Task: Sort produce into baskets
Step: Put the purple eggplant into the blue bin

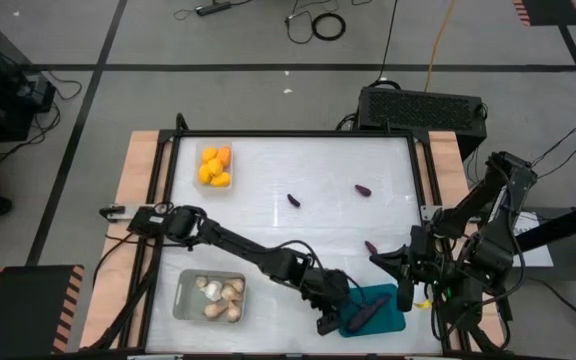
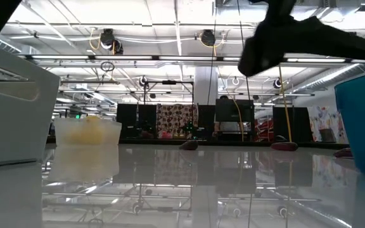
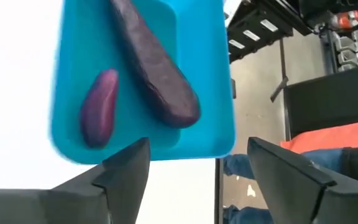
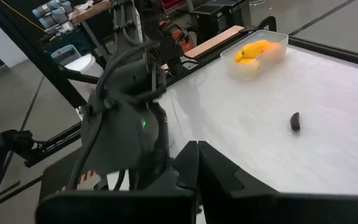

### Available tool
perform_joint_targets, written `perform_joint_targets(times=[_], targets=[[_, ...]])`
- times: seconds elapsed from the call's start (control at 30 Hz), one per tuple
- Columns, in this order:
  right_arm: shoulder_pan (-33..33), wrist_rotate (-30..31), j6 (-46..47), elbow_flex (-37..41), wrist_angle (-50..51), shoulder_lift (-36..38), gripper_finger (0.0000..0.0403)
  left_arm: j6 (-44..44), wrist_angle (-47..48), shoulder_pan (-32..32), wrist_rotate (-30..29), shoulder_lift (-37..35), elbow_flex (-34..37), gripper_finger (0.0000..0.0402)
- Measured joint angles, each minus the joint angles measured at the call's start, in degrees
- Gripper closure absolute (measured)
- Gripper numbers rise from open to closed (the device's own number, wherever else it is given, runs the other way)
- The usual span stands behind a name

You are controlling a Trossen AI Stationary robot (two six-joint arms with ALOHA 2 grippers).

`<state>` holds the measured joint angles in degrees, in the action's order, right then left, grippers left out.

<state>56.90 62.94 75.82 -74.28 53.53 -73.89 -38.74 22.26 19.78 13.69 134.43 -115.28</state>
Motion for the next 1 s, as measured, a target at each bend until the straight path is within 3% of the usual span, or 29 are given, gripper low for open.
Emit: perform_joint_targets(times=[0.1, 0.23, 0.4, 0.47, 0.63, 0.7, 1.0], targets=[[-0.8, -0.7, 2.1, 0.0, 1.2, 0.0, 0.0403, -1.1, 4.2, -1.5, -0.2, -2.0, 0.0, 0.0126], [-3.7, -7.7, 10.0, 0.0, 7.2, 0.0, 0.0403, 0.0, 10.7, -3.5, -1.6, -5.9, 0.0, 0.0125], [-8.7, -16.1, 17.2, 0.0, 13.6, -0.6, 0.0403, 5.1, 20.6, -4.4, -8.0, -12.9, 0.0, 0.0125], [-10.8, -19.7, 18.0, 0.0, 15.3, -0.7, 0.0402, 7.1, 28.0, -4.2, -13.3, -16.2, 0.0, 0.0125], [-16.7, -29.5, 16.7, 0.0, 20.3, -0.8, 0.0387, 9.7, 44.6, -2.3, -32.5, -24.5, 0.0, 0.0125], [-19.0, -32.5, 15.1, 0.6, 21.3, -0.8, 0.0376, 10.2, 48.3, -1.2, -37.4, -27.4, 0.0, 0.0125], [-30.8, -47.3, 0.9, 9.7, 16.4, -0.8, 0.0290, 7.7, 63.8, -1.0, -41.1, -36.6, 0.5, 0.0125]])
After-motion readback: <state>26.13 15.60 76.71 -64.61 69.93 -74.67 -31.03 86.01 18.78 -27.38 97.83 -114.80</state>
